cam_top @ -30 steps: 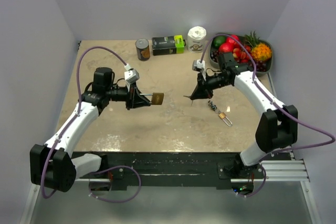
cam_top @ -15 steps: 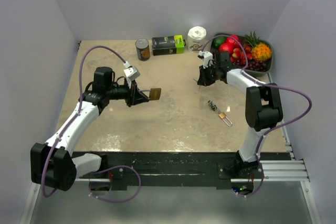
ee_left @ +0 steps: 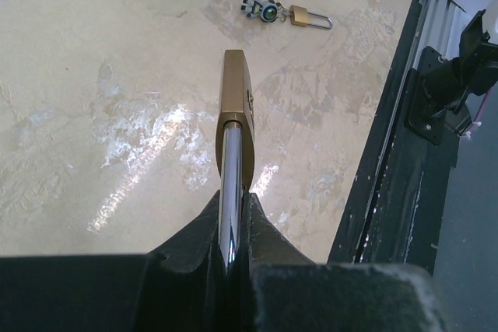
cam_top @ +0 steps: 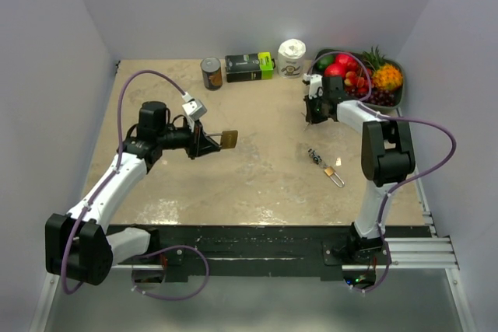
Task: Lock with the key
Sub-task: Place the key at the center of the board, then place the lock at the center of the board.
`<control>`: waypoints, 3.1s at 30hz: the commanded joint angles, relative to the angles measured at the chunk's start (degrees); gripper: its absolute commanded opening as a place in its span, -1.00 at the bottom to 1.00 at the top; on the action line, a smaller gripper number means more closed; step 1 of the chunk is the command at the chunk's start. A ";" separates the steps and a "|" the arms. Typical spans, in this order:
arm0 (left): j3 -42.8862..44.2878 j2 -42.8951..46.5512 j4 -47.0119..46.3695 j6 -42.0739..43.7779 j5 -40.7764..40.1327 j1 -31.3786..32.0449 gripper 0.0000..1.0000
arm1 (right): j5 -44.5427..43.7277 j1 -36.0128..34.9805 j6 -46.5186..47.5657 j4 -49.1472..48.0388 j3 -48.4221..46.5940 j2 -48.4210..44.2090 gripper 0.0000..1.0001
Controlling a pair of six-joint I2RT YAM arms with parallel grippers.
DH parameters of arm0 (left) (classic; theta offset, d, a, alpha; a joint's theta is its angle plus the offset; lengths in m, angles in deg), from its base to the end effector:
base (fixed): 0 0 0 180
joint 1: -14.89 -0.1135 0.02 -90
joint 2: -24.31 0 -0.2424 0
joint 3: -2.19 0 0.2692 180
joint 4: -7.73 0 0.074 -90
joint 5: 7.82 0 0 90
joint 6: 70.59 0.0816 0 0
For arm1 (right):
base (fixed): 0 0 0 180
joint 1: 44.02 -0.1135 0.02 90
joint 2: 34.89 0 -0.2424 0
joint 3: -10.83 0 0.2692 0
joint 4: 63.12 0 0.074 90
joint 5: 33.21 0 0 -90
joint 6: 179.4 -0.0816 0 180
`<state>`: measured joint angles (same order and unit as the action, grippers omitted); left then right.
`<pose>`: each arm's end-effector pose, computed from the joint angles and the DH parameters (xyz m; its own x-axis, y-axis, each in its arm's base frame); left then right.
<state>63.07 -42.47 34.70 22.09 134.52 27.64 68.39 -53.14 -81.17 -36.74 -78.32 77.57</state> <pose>0.2747 -0.1284 0.2414 -0.4921 0.1407 -0.8591 0.8073 0.4431 -0.3899 0.4510 0.0890 0.1136 -0.7046 -0.2551 -0.6622 -0.3886 0.9195 0.0591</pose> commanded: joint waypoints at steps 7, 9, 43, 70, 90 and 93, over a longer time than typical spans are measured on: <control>1.03 0.69 -4.95 -1.53 1.36 -0.27 -1.00 | 0.97 0.60 3.90 -1.10 -3.80 -0.75 -0.01; 1.03 0.43 -4.86 -2.32 1.54 -0.27 -1.00 | 3.94 0.60 4.78 -0.76 -3.80 -2.86 0.13; 4.55 -5.64 -3.45 -23.59 8.04 2.71 -1.00 | 13.19 -37.81 35.89 -15.69 17.47 -33.28 0.93; 4.11 -5.12 -3.02 -22.03 6.65 2.72 -0.34 | 7.93 -38.17 30.90 -17.36 16.51 -29.23 -1.00; 8.25 3.85 1.12 -15.86 -17.89 -7.13 0.98 | -18.61 -20.14 -21.84 -0.67 0.61 -12.19 -1.00; 7.54 3.94 1.12 -15.86 -17.88 -7.13 0.98 | -25.55 -19.79 -25.19 1.09 -2.12 -8.41 -1.00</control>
<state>71.40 -39.78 36.58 5.48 117.53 20.89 53.59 -73.47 -95.68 -36.11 -74.63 66.86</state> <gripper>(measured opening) 0.988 0.607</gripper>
